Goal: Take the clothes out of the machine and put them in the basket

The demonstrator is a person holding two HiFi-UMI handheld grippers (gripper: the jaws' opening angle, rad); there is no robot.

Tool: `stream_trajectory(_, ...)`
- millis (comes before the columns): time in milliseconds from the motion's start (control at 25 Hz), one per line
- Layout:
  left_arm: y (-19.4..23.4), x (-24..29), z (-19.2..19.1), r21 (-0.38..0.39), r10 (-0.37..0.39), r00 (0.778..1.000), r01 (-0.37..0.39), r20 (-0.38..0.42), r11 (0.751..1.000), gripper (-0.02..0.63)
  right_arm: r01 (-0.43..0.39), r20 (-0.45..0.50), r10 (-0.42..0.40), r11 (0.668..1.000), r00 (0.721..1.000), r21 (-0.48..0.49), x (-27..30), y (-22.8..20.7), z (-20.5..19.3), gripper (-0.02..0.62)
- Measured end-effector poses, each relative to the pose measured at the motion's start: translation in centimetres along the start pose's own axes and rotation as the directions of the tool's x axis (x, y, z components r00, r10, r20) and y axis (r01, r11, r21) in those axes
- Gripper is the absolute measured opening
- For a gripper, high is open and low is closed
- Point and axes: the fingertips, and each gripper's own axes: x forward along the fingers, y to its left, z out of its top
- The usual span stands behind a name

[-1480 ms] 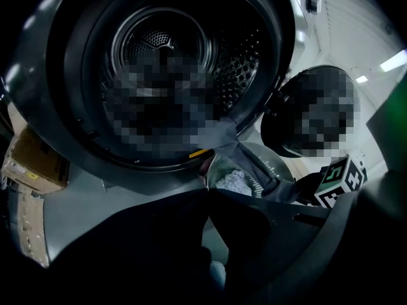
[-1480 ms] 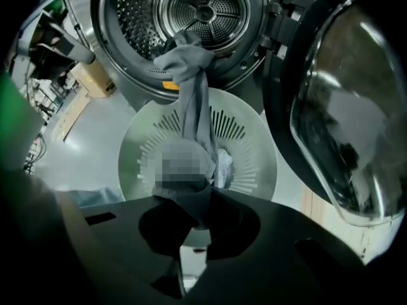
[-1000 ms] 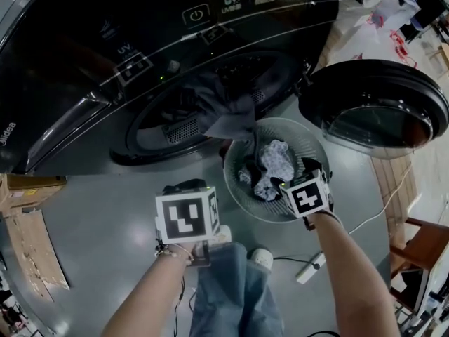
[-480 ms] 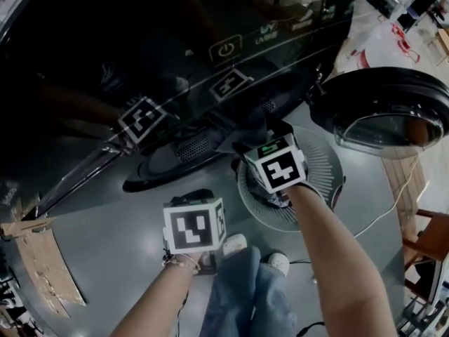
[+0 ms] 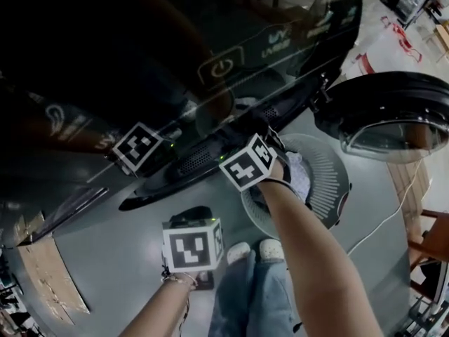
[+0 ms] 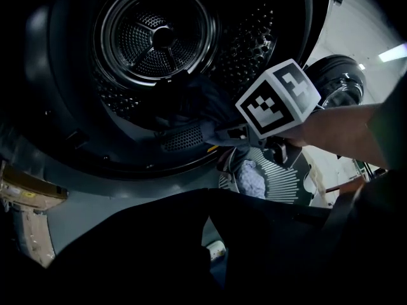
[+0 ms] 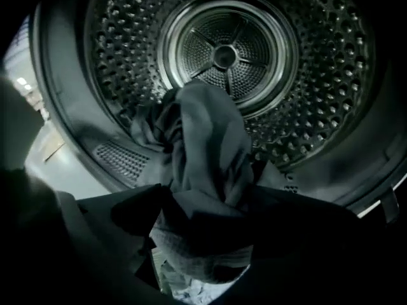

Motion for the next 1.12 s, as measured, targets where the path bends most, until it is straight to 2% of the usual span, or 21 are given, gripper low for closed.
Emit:
stream_trajectory(160,0.5,0.8,-0.1,0.001,0.006,1.000,-0.006,-0.017,1.000,0.005,0.034,0.019,-0.033,0.999,0.999,-0.027,0.1,-0.5,0.1,0.410)
stream_trajectory(200,0.5,0.9,0.0,-0.004,0.007,1.000,-0.007,-0.016,1.000,0.005,0.042,0.009,-0.042,0.998,0.999,-0.049,-0.1,-0.7,-0.2,0.371)
stream_trajectory(240,0.5,1.1,0.3,-0.009,0.006,1.000,-0.006,-0.013,1.000,0.005,0.046,-0.006,-0.046,0.997,0.999,-0.063,-0.2,-1.1,-0.6,0.204)
stream_trajectory(280,0.5,1.1,0.7,-0.014,0.004,1.000,-0.004,-0.005,1.000,0.005,0.040,-0.018,-0.041,0.997,0.999,-0.061,-0.3,-1.4,-0.9,0.112)
stream_trajectory(400,0.2,1.3,2.2,-0.018,0.000,1.000,0.000,0.019,1.000,0.005,-0.003,-0.017,0.002,1.000,1.000,-0.020,-0.8,-2.0,-0.7,0.100)
stream_trajectory(520,-0.1,1.3,2.9,-0.034,0.005,1.000,-0.004,0.022,0.999,0.005,-0.004,-0.005,0.003,0.999,1.000,-0.038,-2.0,-2.3,-1.0,0.095)
stream_trajectory(880,-2.0,0.7,2.8,-0.100,0.008,1.000,-0.007,0.009,0.995,0.005,-0.047,-0.051,0.044,0.997,0.998,-0.064,-8.1,-2.7,-5.6,0.094)
stream_trajectory(1120,-2.4,0.1,2.3,-0.125,0.026,1.000,-0.025,0.003,0.992,0.005,-0.076,-0.078,0.073,0.997,0.994,-0.028,-10.9,-1.9,-8.7,0.094)
